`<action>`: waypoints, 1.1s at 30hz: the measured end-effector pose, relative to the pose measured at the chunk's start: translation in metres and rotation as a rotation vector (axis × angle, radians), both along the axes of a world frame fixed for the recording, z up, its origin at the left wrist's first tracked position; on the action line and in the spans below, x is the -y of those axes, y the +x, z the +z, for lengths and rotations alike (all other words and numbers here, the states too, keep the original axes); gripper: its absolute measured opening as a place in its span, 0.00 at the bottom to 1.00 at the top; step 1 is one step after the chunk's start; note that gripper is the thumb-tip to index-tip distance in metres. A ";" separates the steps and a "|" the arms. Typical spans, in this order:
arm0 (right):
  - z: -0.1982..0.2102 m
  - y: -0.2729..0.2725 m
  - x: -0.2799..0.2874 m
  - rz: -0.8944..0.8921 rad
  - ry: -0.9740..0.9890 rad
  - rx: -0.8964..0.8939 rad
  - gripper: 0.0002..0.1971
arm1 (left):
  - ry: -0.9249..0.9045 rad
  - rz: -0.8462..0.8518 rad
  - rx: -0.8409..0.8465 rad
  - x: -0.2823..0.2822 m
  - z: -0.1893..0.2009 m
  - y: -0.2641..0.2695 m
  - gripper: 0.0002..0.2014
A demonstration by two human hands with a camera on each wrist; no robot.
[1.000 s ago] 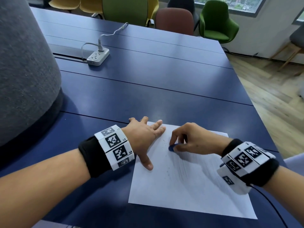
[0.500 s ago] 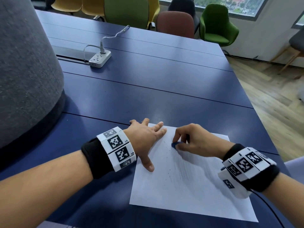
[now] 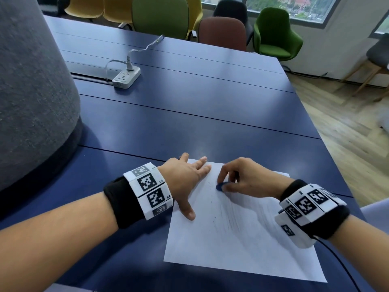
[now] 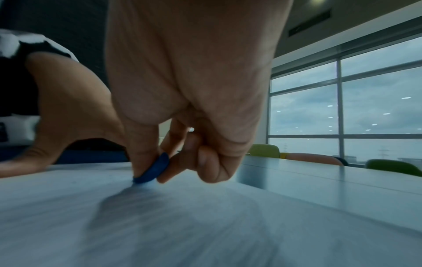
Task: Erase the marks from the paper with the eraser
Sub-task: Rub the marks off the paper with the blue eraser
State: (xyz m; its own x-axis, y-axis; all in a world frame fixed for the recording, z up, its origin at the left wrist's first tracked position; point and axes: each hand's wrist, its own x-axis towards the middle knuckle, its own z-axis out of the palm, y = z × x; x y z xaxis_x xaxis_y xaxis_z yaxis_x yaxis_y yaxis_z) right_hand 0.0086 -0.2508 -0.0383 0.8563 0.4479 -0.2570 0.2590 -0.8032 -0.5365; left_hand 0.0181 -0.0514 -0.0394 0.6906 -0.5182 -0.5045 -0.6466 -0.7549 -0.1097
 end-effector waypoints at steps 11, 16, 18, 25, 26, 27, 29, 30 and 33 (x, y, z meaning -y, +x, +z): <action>-0.002 -0.014 0.001 -0.057 0.069 -0.017 0.03 | 0.006 0.001 0.006 -0.001 0.000 -0.001 0.67; 0.002 -0.033 -0.003 0.149 0.003 -0.137 0.04 | 0.030 0.003 0.002 0.000 0.001 -0.001 0.67; 0.003 -0.029 -0.002 0.105 0.000 -0.099 0.03 | 0.042 -0.005 0.007 0.001 0.002 -0.001 0.67; 0.004 -0.039 -0.002 0.176 -0.016 -0.203 0.05 | 0.050 0.002 0.003 0.000 0.002 -0.001 0.67; 0.005 -0.037 -0.002 0.175 -0.024 -0.202 0.05 | 0.052 0.000 0.005 0.000 0.001 -0.001 0.67; 0.003 -0.033 -0.002 0.132 -0.006 -0.166 0.04 | 0.054 -0.002 0.008 0.000 0.001 -0.001 0.67; -0.001 -0.026 0.000 0.010 0.063 -0.068 0.02 | 0.056 -0.001 0.009 0.001 0.002 -0.001 0.67; -0.002 -0.027 0.001 -0.018 0.090 -0.047 0.01 | 0.056 0.001 0.007 0.001 0.001 -0.001 0.67; -0.001 -0.039 0.000 0.097 0.067 -0.141 0.02 | 0.061 0.002 0.002 0.001 0.001 -0.001 0.67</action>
